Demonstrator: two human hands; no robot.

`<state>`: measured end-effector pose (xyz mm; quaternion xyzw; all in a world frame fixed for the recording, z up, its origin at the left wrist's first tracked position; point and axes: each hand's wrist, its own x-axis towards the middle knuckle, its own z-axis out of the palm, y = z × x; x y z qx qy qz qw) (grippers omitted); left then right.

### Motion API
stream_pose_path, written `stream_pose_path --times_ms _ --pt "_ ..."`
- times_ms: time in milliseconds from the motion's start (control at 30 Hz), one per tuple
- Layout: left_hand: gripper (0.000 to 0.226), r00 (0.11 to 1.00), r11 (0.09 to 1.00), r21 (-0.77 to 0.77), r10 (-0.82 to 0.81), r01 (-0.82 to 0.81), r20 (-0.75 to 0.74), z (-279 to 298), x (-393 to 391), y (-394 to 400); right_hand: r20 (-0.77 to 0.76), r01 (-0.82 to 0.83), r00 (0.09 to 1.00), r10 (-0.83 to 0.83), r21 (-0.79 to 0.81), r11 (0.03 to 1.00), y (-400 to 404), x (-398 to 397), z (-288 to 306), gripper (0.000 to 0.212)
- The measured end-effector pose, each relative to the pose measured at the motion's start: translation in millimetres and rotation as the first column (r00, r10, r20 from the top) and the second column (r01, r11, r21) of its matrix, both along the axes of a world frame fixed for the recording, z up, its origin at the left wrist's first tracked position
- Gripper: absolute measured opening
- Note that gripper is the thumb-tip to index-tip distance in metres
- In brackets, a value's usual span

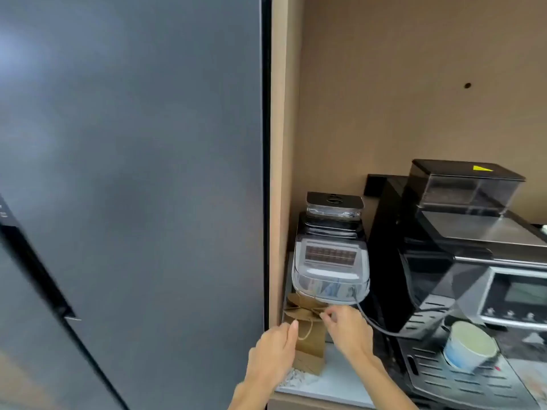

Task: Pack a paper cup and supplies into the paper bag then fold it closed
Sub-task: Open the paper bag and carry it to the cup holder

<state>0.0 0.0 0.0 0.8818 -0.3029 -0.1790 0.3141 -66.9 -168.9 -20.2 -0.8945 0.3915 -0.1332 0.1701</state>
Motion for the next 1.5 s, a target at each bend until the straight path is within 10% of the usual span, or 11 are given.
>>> stream_pose_path --times_ms 333,833,1267,1500 --pt "0.041 0.994 0.991 0.116 0.072 -0.063 -0.077 -19 2 -33 -0.251 -0.144 0.963 0.097 -0.173 0.974 -26 27 -41 0.032" --pt "0.050 0.980 0.982 0.102 0.170 -0.159 -0.106 -38 3 -14 -0.334 -0.270 0.877 0.346 0.255 0.929 -18 30 -72 0.034" --pt "0.029 0.987 0.996 0.058 0.074 -0.067 -0.145 -41 11 -3 -0.068 -0.281 0.951 0.303 0.224 0.933 -15 -3 -66 0.027" --pt "0.061 1.000 1.000 -0.004 -0.010 0.010 0.017 -34 -2 -10 0.020 -0.421 0.906 0.424 0.160 0.893 24 -46 -37 0.032"
